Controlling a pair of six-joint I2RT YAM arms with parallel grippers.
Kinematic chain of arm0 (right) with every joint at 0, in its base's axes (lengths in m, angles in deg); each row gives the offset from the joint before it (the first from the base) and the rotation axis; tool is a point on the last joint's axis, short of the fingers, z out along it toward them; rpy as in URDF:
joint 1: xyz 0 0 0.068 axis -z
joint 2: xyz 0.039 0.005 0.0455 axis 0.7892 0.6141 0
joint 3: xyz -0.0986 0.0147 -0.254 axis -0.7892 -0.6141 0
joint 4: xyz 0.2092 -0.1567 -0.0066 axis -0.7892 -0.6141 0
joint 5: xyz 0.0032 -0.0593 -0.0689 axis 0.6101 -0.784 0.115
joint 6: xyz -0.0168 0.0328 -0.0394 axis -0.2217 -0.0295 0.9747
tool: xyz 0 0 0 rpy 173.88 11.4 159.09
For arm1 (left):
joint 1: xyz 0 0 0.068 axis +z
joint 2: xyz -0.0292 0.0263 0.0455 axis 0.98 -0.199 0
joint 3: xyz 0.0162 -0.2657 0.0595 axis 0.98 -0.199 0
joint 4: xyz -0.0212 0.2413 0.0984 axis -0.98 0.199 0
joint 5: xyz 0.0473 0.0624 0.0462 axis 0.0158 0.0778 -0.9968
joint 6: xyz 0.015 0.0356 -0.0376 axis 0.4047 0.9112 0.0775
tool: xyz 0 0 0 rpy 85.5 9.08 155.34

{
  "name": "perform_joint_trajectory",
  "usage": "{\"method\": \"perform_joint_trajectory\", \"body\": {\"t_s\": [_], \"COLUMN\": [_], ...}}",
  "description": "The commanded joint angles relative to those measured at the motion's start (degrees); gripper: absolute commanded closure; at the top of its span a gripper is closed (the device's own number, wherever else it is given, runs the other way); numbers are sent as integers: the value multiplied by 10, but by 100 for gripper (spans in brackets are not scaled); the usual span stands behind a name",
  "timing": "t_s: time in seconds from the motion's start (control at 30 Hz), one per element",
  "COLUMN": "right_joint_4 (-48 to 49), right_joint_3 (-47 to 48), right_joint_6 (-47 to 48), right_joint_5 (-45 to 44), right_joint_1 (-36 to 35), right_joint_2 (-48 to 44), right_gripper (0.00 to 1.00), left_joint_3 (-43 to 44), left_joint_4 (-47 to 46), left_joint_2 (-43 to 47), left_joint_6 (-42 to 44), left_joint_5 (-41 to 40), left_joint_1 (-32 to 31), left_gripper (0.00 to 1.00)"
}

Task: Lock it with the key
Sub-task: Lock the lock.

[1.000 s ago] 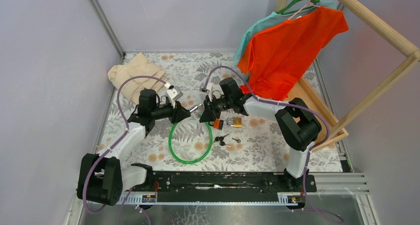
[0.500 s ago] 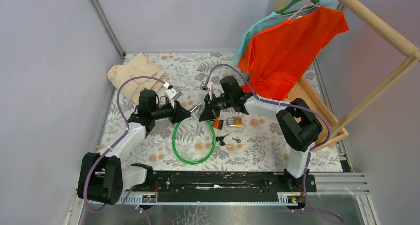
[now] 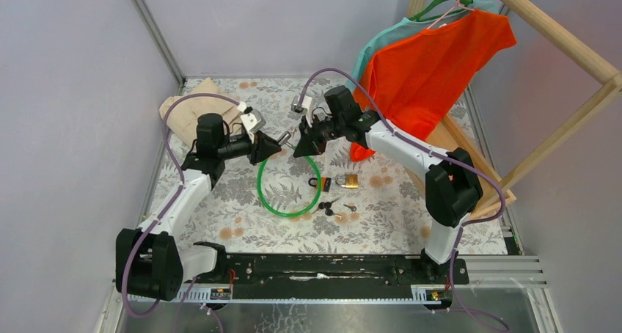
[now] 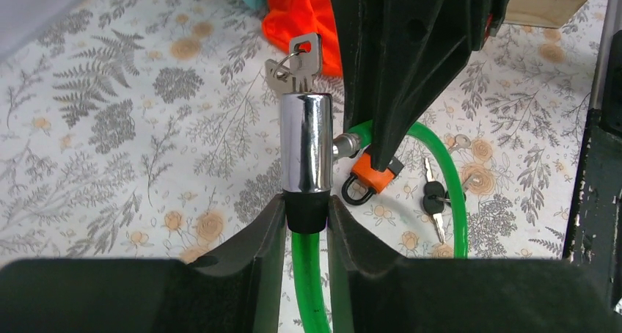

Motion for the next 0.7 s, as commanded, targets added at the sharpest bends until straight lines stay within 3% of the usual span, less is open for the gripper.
{"method": "perform_joint_trajectory", "body": {"t_s": [0.0, 0.33, 0.57, 0.67], "right_joint_4": [32, -3, -31, -43], "right_joint_3": [51, 61, 82, 95], "right_joint_6": [57, 87, 112, 120], "right_joint_5": [-10, 12, 10, 12], "right_joint_1": [-10, -14, -15, -18], "right_joint_2": [-44, -67, -64, -60], "right_gripper": [100, 100, 100, 100], "left_joint_3": [23, 40, 43, 53], "left_joint_4": [31, 2, -2, -2], "left_joint_2": [-1, -19, -30, -36], "left_joint_6": [20, -67, -80, -91], "left_joint_5": [108, 142, 179, 187], "left_joint_1": [-12, -13, -14, -14], "left_gripper": [88, 71, 58, 57]}}
